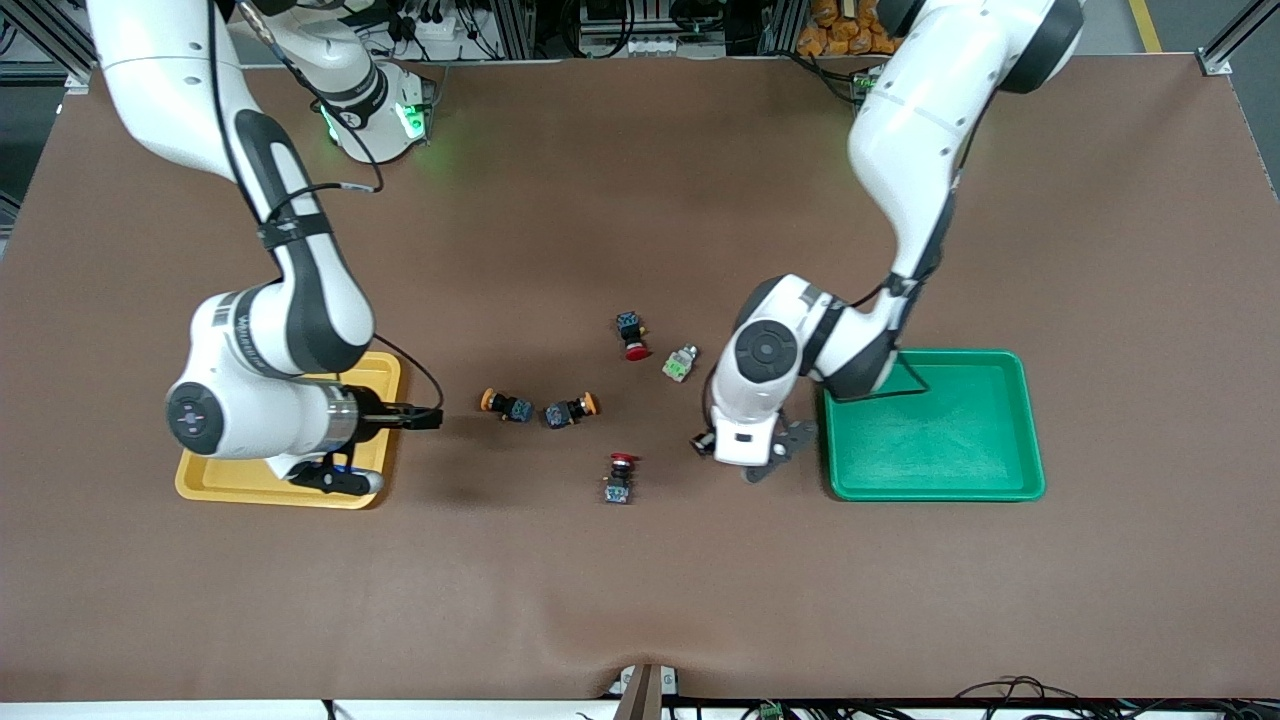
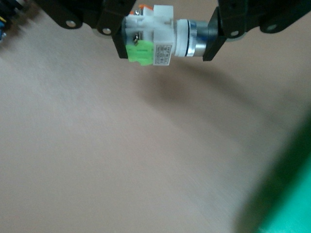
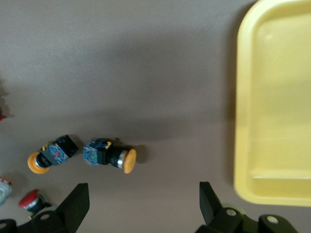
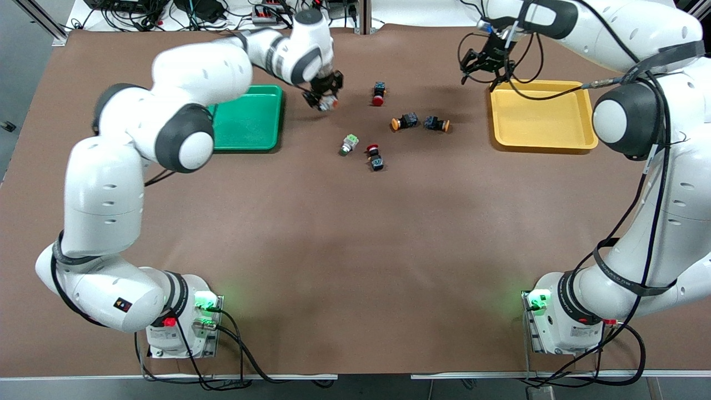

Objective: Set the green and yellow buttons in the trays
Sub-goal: 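Carry the green button toward the green tray while the right gripper reaches buttons, then release the green button in the green tray while the right gripper grasps orange button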

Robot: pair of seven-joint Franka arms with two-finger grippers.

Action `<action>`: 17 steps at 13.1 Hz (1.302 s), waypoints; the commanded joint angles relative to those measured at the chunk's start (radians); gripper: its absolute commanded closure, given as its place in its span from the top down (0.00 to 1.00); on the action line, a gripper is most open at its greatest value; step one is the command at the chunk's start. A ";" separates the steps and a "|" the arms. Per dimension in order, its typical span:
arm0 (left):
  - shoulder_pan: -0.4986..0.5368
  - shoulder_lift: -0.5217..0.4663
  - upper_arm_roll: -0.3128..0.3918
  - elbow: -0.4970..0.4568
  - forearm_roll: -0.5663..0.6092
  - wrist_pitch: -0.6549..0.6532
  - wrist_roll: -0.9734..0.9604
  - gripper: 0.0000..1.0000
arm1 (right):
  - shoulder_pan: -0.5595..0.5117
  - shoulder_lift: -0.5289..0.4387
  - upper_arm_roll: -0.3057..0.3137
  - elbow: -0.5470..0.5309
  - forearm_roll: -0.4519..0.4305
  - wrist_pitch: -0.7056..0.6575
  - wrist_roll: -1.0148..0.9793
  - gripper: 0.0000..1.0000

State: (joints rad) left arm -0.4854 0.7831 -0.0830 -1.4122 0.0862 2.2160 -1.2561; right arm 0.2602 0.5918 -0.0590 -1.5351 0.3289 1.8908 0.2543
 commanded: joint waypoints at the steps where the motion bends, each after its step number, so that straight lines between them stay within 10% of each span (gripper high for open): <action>1: 0.091 -0.157 -0.007 -0.082 0.021 -0.123 0.131 0.00 | 0.042 0.023 -0.007 0.015 -0.002 0.011 0.113 1.00; 10: 0.415 -0.275 -0.009 -0.290 0.024 -0.139 0.521 0.00 | 0.169 0.082 -0.007 -0.014 -0.214 0.160 0.381 1.00; 16: 0.536 -0.229 -0.009 -0.373 0.110 0.053 0.566 0.00 | 0.137 0.063 -0.002 -0.060 -0.186 0.143 -0.365 1.00; 17: 0.539 -0.226 -0.009 -0.373 0.141 0.053 0.567 0.41 | 0.126 0.053 -0.001 -0.078 -0.183 0.145 -0.467 1.00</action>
State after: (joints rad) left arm 0.0358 0.5649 -0.0813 -1.7740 0.1722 2.2532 -0.6960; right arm 0.4164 0.6795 -0.0683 -1.5687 0.1228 2.0376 -0.0262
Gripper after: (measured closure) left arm 0.344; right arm 0.000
